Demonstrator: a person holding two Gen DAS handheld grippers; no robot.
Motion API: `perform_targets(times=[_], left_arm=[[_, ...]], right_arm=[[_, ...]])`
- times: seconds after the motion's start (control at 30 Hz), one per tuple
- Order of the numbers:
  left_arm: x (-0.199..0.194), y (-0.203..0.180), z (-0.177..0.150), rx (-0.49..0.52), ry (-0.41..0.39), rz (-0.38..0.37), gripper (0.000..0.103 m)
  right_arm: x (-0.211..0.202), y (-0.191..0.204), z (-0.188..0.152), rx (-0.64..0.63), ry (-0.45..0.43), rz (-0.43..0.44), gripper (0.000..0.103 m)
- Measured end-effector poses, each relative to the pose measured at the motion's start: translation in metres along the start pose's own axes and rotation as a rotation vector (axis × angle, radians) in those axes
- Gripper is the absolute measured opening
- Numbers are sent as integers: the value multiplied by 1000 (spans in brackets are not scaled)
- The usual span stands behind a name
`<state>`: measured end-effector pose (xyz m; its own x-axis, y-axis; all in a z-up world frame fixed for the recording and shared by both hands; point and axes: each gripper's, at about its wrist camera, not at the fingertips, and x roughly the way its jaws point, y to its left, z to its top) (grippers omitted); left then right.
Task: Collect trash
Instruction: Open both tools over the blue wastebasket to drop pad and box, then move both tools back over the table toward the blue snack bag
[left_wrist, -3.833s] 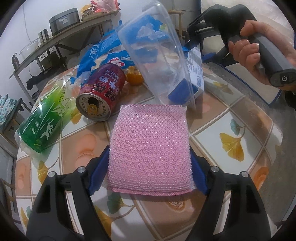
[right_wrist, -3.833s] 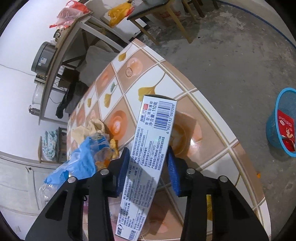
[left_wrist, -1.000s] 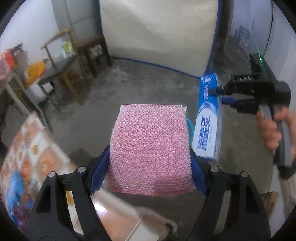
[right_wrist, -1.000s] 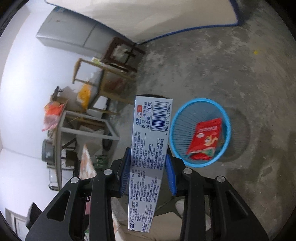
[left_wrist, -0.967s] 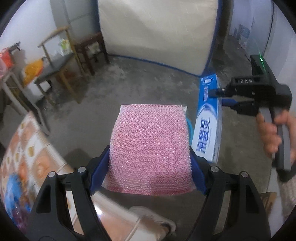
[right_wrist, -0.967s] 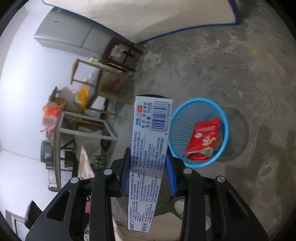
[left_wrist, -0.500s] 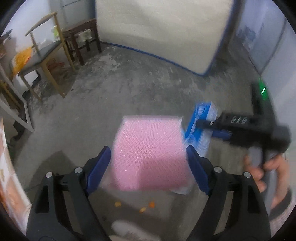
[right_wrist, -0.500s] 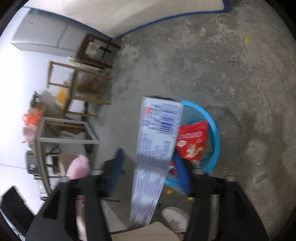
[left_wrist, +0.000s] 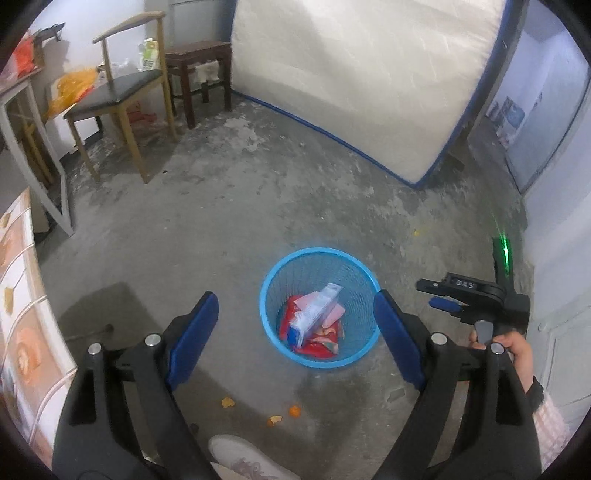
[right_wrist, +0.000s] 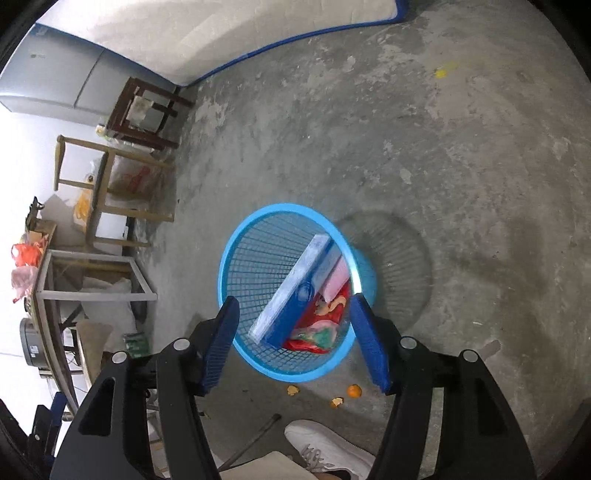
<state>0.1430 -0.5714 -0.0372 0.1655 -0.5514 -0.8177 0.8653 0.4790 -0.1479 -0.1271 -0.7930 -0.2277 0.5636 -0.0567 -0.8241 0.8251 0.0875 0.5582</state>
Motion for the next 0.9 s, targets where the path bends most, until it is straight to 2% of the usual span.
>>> perform_targets(times=[0.23, 0.53, 0.67, 0.8, 0.9], left_arm=[[-53, 22, -16, -57, -55, -25, 82], [-138, 41, -65, -45, -147, -9, 82], [-175, 60, -100, -45, -172, 24, 82], [-204, 84, -147, -64, -137, 33, 83], [-225, 102, -187, -123, -117, 58, 83]], right_arm=[[-39, 7, -14, -33, -43, 24, 61], [-90, 42, -52, -121, -59, 118, 61], [-117, 79, -83, -227, -53, 166, 61], [-141, 116, -122, -360, -70, 196, 73], [-149, 150, -154, -480, -84, 169, 80]])
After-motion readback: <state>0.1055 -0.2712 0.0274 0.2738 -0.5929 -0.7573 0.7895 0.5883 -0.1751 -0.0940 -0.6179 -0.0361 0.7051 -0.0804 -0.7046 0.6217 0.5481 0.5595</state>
